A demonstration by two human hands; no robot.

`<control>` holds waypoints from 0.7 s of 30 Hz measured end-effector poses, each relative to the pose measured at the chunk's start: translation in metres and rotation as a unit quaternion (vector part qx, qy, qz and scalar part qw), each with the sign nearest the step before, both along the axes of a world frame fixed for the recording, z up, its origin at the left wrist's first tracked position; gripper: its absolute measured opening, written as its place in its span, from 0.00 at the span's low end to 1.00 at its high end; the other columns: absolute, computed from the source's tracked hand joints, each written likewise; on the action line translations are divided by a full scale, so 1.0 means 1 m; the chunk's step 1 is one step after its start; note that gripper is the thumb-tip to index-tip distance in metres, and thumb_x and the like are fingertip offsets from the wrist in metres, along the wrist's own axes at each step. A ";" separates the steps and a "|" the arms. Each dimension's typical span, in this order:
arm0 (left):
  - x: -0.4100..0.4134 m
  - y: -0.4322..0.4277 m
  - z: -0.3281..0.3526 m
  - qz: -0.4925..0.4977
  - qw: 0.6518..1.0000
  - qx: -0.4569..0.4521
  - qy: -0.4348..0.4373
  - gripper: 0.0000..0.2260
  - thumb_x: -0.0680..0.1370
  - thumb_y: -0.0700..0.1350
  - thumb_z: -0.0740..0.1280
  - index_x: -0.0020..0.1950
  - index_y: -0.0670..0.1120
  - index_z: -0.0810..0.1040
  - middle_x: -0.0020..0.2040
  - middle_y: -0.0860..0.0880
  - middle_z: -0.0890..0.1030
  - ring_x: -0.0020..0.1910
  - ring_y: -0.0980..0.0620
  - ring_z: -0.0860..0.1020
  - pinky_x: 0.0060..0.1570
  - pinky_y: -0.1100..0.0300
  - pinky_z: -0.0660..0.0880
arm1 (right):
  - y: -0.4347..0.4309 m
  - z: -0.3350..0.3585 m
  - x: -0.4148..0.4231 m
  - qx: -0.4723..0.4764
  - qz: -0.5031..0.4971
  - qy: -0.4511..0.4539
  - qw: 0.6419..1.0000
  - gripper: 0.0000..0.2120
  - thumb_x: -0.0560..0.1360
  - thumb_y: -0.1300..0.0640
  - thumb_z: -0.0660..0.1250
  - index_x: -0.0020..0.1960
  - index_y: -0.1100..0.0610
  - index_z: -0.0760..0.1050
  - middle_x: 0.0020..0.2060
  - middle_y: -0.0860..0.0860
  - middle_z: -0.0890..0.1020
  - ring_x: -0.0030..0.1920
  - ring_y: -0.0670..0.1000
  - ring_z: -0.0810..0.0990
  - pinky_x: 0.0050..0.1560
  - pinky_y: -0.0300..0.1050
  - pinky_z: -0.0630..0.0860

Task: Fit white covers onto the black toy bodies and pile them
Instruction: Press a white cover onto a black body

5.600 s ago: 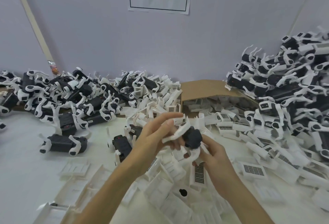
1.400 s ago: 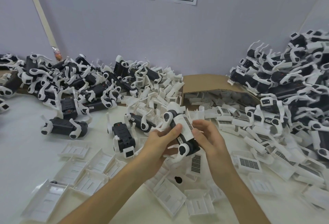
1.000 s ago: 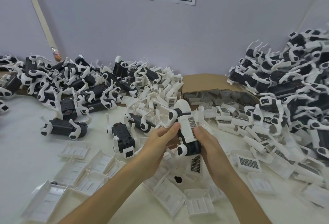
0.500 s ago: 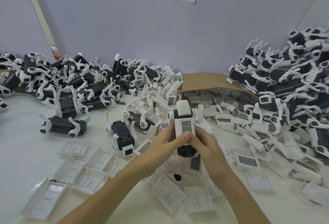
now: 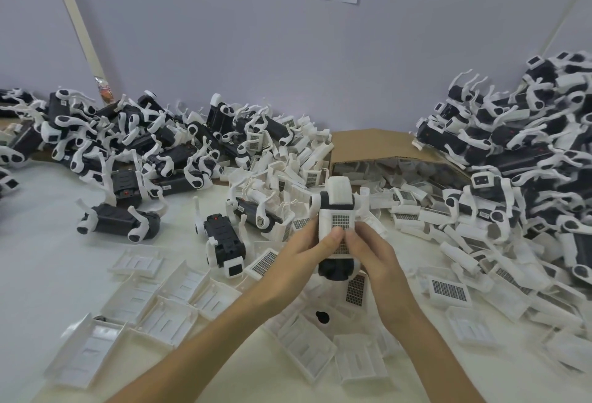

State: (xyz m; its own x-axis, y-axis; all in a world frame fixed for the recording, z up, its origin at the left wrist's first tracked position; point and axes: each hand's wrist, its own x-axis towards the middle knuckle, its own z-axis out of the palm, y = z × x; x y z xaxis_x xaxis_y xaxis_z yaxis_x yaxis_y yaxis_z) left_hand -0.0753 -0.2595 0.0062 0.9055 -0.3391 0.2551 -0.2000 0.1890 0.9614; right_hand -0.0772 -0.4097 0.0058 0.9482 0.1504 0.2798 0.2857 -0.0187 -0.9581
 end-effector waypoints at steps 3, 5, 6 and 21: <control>-0.002 -0.001 -0.003 -0.010 0.999 0.034 -0.015 0.18 0.80 0.54 0.66 0.69 0.53 0.73 0.60 0.55 0.83 0.59 0.54 0.82 0.56 0.58 0.80 | -0.002 0.002 0.000 0.026 -0.018 0.012 0.999 0.18 0.74 0.41 0.68 0.54 0.54 0.81 0.48 0.53 0.85 0.50 0.52 0.85 0.47 0.41 0.80; -0.003 -0.005 -0.008 0.013 0.995 0.095 -0.029 0.20 0.77 0.53 0.69 0.69 0.55 0.72 0.58 0.55 0.83 0.57 0.54 0.82 0.57 0.52 0.80 | -0.002 0.003 0.001 0.026 -0.045 0.005 0.999 0.21 0.70 0.40 0.70 0.53 0.55 0.80 0.43 0.51 0.85 0.44 0.48 0.85 0.42 0.38 0.79; -0.003 -0.006 -0.010 0.027 0.991 0.124 -0.035 0.22 0.76 0.53 0.71 0.69 0.55 0.72 0.57 0.55 0.83 0.57 0.54 0.82 0.58 0.49 0.80 | -0.002 0.002 0.001 0.019 -0.054 0.000 0.998 0.20 0.70 0.41 0.71 0.52 0.55 0.80 0.41 0.50 0.85 0.42 0.47 0.85 0.40 0.37 0.78; 0.004 0.002 -0.009 0.024 0.983 0.166 -0.077 0.12 0.74 0.56 0.73 0.56 0.59 0.80 0.48 0.54 0.85 0.45 0.54 0.85 0.44 0.55 0.83 | -0.020 0.008 0.005 0.024 -0.087 -0.025 0.996 0.24 0.68 0.53 0.75 0.62 0.51 0.75 0.56 0.47 0.82 0.55 0.48 0.82 0.48 0.40 0.78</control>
State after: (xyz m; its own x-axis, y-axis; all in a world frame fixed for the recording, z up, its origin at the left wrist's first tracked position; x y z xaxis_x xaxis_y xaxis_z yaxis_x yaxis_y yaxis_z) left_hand -0.0713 -0.2571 -0.0023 0.8819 -0.3851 0.2720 -0.3482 -0.1430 0.9264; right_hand -0.0724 -0.4296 0.0134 0.9434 -0.0292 0.3303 0.3297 -0.0255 -0.9438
